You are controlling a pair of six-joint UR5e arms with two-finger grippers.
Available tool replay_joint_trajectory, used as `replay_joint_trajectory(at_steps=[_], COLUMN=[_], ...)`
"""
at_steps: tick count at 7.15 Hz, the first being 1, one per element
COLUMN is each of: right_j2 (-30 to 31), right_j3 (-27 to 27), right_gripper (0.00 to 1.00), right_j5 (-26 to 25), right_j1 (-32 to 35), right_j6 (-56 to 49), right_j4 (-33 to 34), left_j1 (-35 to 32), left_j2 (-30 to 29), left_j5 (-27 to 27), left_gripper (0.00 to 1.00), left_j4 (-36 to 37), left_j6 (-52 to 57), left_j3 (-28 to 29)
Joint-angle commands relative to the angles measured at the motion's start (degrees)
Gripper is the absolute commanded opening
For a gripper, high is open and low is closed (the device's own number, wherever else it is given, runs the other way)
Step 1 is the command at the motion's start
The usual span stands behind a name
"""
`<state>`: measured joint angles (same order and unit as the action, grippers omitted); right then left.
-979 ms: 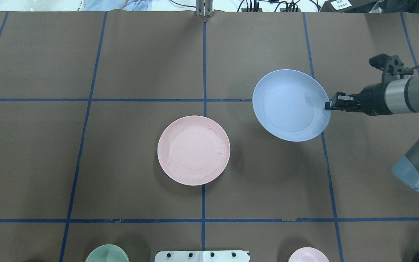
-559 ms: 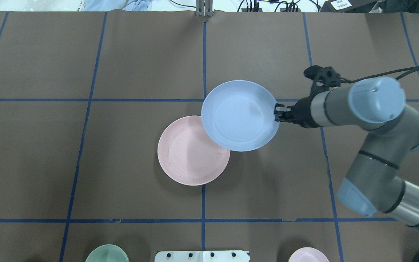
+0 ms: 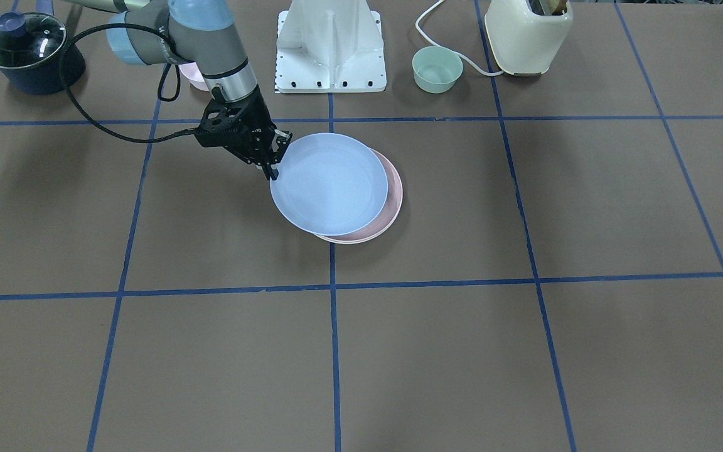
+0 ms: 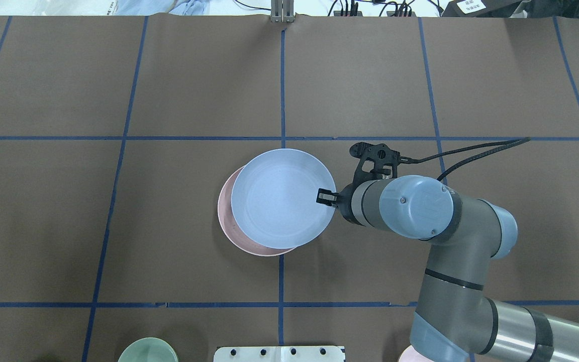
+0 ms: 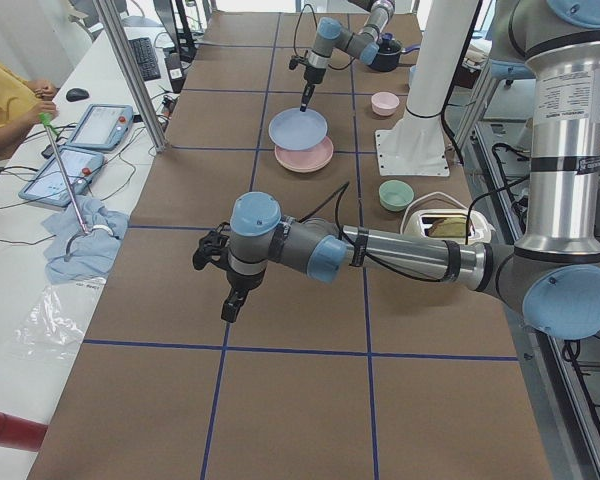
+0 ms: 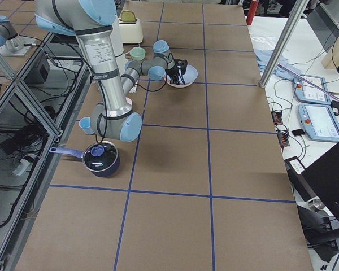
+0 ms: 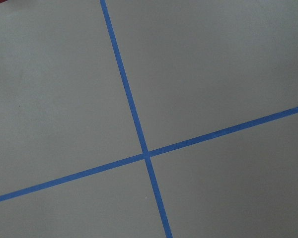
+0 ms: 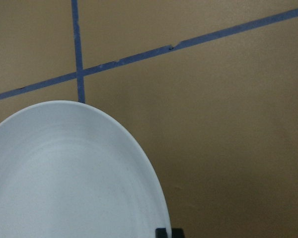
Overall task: Stack three plates with pink and blue
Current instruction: 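Lower the light blue plate onto the pink plate and open the right gripper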
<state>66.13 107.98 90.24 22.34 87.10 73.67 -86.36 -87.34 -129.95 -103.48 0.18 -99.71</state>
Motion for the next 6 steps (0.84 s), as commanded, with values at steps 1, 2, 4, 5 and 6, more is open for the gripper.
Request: replay_joint_trajectory(at_steps=[1,2,4,5,6], right_j2=[-2.31,-3.10,-3.29,-3.29,-3.64], right_j3=[-1.97,-2.85,-3.21,-4.00,-4.26], right_gripper=[0.00,0.00,0.00,0.67,1.00], right_j5=[-1.90,-2.26,-2.26,-3.04,-6.79], right_j1=[-1.33,-1.42,-1.60,-1.86,-2.82], right_j6=[0.53,0.53,0.53,0.53,0.36], right_j4=[0.16,0.16,0.16,0.07,0.16], left_j1=[-0.04,0.05,0.05,0.05,0.05], left_j2=[0.06,0.06,0.06,0.06,0.06], left_j5=[-0.04,-0.04,-0.04,-0.04,-0.04], left_gripper=[1.00,1.00,1.00,1.00,1.00], left_j4=[0.03,0.03,0.03,0.03,0.03], left_j6=[0.00,0.00,0.00,0.00,0.00], left_j3=[0.04,0.12,0.12,0.21,0.21])
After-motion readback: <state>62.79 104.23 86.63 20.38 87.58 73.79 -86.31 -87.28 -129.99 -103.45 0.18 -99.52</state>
